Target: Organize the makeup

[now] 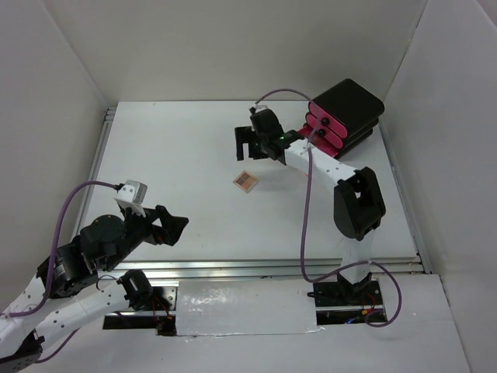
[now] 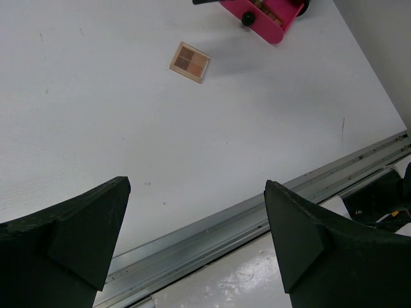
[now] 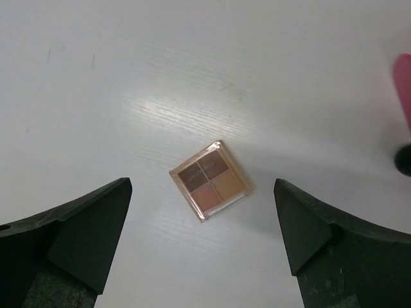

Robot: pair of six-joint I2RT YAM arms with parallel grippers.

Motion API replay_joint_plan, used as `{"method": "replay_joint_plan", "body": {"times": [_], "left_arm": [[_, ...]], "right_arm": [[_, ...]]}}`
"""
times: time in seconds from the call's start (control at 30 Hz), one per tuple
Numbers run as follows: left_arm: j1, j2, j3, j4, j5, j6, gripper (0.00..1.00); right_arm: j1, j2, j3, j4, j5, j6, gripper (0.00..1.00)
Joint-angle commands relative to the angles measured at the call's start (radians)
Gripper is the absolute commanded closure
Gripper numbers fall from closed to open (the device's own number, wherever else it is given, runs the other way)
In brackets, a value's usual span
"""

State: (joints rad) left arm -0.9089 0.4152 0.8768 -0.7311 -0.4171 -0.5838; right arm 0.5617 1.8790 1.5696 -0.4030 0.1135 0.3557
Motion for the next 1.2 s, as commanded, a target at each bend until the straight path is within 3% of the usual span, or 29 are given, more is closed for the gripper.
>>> {"method": "replay_joint_plan", "body": {"times": [0.0,0.17,0.3,0.43,0.8,1.17], "left_arm": [[-0.008,0.0,-0.002,0.039,-0.002,-0.011,0.01],[-0.01,0.002,-0.006,0.042,0.001,-0.008,0.01],[-0.01,0.01,-0.006,0.039,-0.003,-0.01,0.01],[-0.012,0.013,-0.006,0.039,-0.003,-0.01,0.01],[-0.012,0.016,-0.004,0.036,-0.008,-0.01,0.01],[-0.012,-0.001,-0.006,0.039,-0.005,-0.01,0.01]], "right_arm": [[-0.014,0.089,0.076,-0.049,-0.101,-0.2,0.0],[0.032,0.178,0.158,-0.115,-0.069,-0.475,0.0],[0.033,0.232,0.19,-0.128,-0.092,-0.555,0.0],[0.035,0.287,0.242,-0.192,-0.161,-0.551,0.0],[0.064,0.313,0.194,-0.22,-0.247,-0.518,0.0],[0.067,0.338,0.181,-0.23,-0.175,-0.498,0.03]]}}
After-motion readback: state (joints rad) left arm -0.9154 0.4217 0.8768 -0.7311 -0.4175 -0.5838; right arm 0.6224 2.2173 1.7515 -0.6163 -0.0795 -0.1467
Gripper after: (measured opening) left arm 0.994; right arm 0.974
